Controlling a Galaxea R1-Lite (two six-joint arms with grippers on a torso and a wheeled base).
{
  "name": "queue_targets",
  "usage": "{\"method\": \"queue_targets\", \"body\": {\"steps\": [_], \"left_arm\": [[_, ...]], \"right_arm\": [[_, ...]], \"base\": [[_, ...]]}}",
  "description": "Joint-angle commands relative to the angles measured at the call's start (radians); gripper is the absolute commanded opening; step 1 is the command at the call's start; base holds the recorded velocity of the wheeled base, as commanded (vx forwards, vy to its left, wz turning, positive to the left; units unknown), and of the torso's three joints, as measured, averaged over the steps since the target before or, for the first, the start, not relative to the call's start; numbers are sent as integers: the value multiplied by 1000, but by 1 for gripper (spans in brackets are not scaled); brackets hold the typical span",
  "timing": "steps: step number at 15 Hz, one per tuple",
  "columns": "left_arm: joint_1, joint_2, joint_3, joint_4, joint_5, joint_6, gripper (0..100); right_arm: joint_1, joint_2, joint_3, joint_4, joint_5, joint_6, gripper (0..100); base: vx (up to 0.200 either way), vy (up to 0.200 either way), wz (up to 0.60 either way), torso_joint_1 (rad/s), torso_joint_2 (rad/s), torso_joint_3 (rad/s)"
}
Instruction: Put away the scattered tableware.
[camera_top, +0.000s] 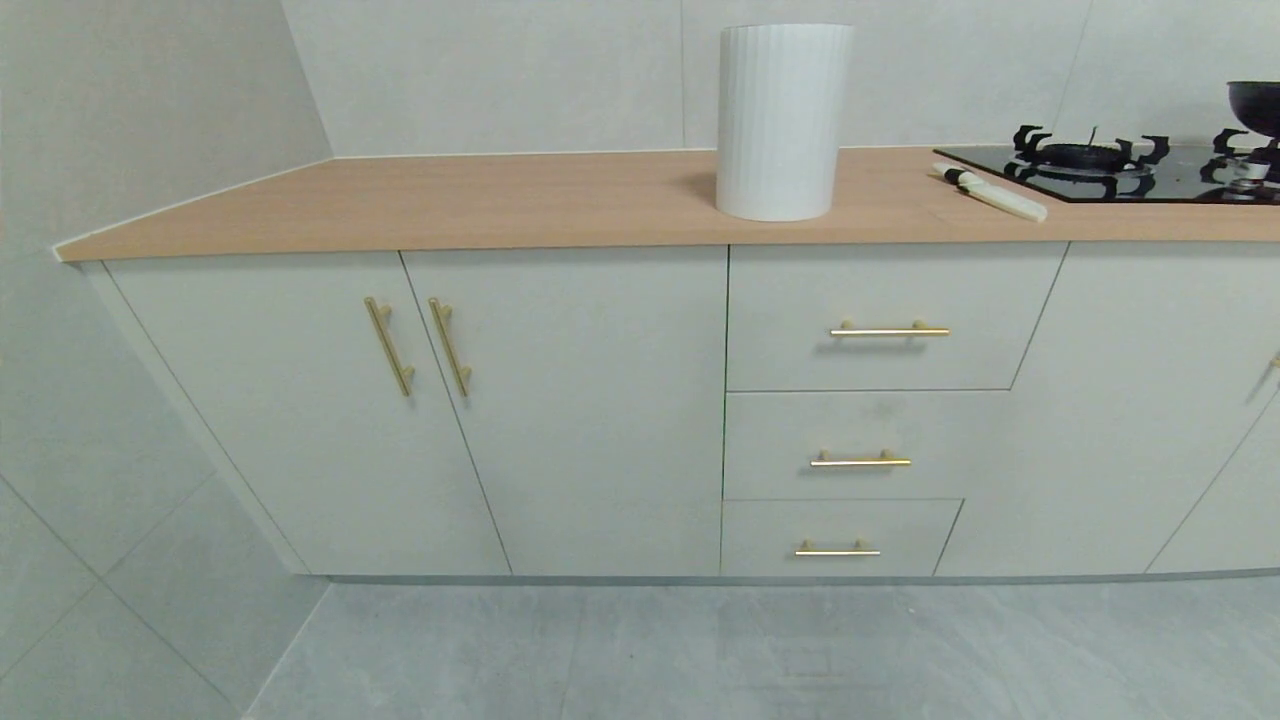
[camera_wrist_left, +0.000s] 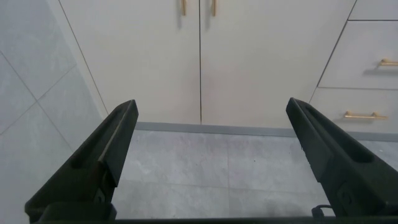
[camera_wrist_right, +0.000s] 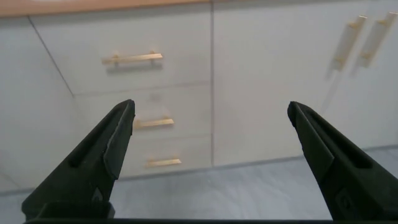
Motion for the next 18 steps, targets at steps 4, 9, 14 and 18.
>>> {"method": "queue_targets", "body": {"steps": [4,9,14,18], "left_arm": [[0,0,0,0,1,0,100],[0,0,0,0,1,0,100],[0,0,0,0,1,0,100],[0,0,0,0,1,0,100]], "right_arm": [[-116,-392,68,155,10,-82,100],[-180,-480,219,125,97,-73,100],[-180,-480,443,-35,310,-70,100],[-180,-480,443,22,327,-61,100]], "base": [[0,0,0,0,0,0],[0,0,0,0,0,0],[0,0,0,0,0,0],[0,0,0,0,0,0]]}}
